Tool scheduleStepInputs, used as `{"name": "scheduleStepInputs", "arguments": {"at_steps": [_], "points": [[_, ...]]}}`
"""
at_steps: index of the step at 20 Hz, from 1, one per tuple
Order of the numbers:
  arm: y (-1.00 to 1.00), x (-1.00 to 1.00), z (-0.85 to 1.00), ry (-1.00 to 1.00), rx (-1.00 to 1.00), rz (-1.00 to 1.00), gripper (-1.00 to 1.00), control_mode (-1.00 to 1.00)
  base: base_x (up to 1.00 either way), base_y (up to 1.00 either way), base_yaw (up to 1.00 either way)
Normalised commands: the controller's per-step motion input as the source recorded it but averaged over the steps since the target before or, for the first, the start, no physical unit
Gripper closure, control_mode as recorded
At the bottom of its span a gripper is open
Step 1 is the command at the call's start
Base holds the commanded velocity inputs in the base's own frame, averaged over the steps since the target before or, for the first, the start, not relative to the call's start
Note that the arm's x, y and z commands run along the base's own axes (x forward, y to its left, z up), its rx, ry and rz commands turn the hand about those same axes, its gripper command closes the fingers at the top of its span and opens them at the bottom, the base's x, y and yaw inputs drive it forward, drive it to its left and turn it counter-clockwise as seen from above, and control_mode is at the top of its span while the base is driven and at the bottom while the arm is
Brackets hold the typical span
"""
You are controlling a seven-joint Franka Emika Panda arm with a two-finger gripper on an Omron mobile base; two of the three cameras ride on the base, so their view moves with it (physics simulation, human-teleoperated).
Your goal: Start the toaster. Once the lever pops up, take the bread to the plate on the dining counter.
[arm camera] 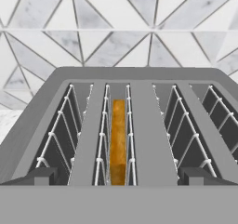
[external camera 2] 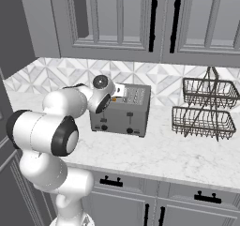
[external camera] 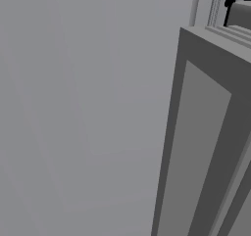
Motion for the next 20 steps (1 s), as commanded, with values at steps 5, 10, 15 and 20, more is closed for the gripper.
{"name": "scheduleStepInputs", "arguments": {"at_steps": [5,10,15,20], "points": [[0.0,0.0,0.0,0.0,0.0,0.0,-1.0,-1.0,0.0,0.0,0.0],[0.0,0.0,0.0,0.0,0.0,0.0,-1.0,-1.0,0.0,0.0,0.0],[0.0,0.0,0.0,0.0,0.0,0.0,-1.0,-1.0,0.0,0.0,0.0],[0.0,0.0,0.0,0.0,0.0,0.0,-1.0,-1.0,0.0,0.0,0.0]]}}
